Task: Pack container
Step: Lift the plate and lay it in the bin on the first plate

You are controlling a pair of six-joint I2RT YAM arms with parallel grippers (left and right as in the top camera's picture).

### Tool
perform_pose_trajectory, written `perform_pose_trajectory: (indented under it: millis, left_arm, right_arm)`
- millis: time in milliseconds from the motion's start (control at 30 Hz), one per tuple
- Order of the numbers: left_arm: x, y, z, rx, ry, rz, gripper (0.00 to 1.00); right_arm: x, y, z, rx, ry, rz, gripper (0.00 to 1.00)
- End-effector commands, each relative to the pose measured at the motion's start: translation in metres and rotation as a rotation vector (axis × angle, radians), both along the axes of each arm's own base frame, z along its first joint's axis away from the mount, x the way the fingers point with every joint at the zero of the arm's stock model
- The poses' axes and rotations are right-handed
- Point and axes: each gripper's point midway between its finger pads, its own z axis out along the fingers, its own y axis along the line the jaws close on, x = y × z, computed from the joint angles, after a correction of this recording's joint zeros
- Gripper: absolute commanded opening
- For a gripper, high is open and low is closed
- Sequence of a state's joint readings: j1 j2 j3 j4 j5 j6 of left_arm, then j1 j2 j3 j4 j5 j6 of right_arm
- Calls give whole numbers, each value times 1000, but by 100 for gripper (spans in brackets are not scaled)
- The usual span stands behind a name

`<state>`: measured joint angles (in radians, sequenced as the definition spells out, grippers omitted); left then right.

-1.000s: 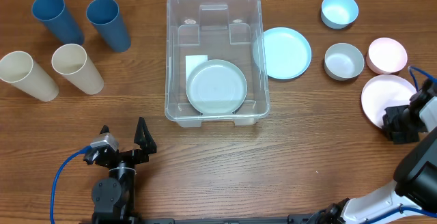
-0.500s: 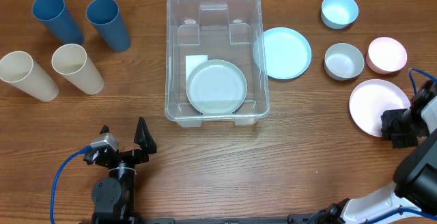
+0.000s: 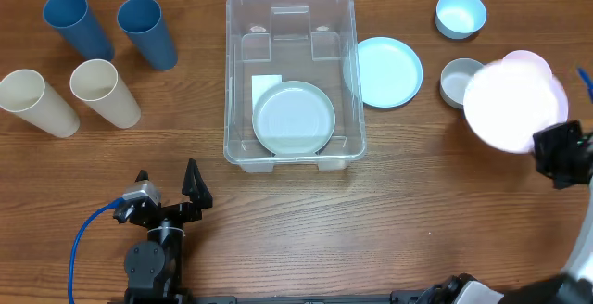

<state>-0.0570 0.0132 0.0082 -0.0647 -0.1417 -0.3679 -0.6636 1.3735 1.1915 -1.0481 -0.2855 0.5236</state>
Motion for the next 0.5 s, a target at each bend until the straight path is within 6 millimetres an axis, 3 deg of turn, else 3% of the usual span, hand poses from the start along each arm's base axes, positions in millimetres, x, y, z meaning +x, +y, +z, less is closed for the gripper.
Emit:
perform_pose_trajectory:
  millis: [0, 33, 167, 300, 400, 467]
  left_arm:
    - [0, 0, 1, -7, -7, -1, 100]
    - [0, 0, 1, -7, -7, -1, 100]
    - [0, 0, 1, -7, -7, -1, 100]
    - [0, 0, 1, -7, -7, -1, 100]
    - [0, 0, 1, -7, -7, -1, 100]
    - [0, 0, 1, -7, -7, -1, 100]
  right_arm:
    - [18, 36, 62, -21, -221, 192, 4]
    - [21, 45, 71, -32, -246, 228, 4]
    - [42, 117, 109, -84, -360, 457, 4]
    - [65, 185, 135, -157, -458, 621, 5]
    - [74, 237, 140, -196, -508, 727, 7]
    - [79, 274, 133, -223, -513, 796, 7]
